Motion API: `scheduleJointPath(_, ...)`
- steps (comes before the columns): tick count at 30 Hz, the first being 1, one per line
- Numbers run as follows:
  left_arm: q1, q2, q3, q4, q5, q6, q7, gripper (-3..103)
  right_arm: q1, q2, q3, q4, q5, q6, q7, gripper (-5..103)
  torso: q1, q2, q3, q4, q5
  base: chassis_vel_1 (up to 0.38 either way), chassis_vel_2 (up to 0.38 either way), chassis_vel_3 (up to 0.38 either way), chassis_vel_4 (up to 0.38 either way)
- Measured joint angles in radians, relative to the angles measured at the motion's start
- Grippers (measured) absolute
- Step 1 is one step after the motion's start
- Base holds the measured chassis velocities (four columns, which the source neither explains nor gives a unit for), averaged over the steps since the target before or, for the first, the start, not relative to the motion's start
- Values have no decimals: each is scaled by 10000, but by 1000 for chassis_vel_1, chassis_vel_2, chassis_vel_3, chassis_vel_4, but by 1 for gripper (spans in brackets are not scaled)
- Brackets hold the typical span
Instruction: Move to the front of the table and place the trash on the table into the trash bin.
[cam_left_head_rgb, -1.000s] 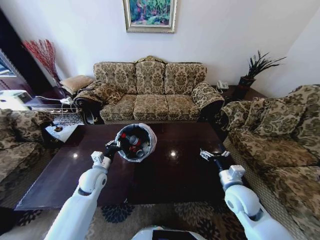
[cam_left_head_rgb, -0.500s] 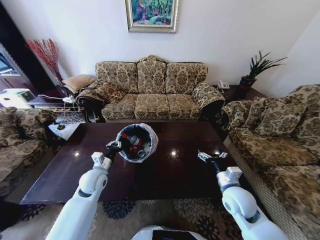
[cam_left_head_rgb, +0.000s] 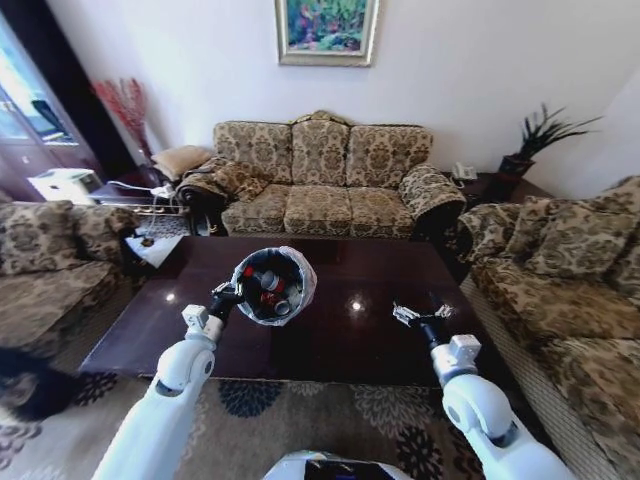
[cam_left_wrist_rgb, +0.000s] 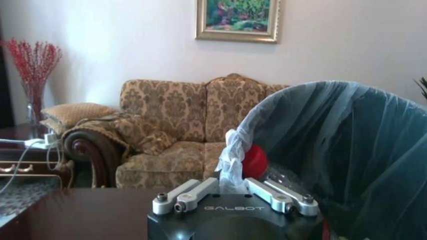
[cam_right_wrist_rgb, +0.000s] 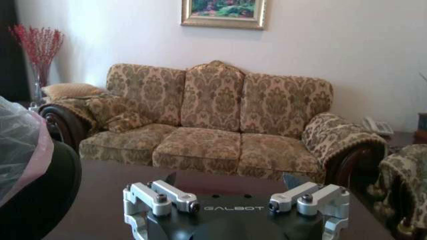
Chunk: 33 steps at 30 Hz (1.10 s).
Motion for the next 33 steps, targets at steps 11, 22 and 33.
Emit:
scheduleJointPath(11,-29,34,99,29,-1,-183,148,1,24,-29,-3,-73,-12,27,-13,100,-3,0,0,-10,-1,81,-75,-80,82)
scheduleJointPath(22,20,-18,79,45,28,-218,223,1,12,76,-67,-105,-161,15,-45,100,0,0,0,-6,-1,67,-66,-57,76)
scheduleJointPath(33,58,-110,64,45,67,-273,293,1,-150,151,-54,-91,-320,32,-86,100,-2,0,0,-7,-1,139,-141,-153,137)
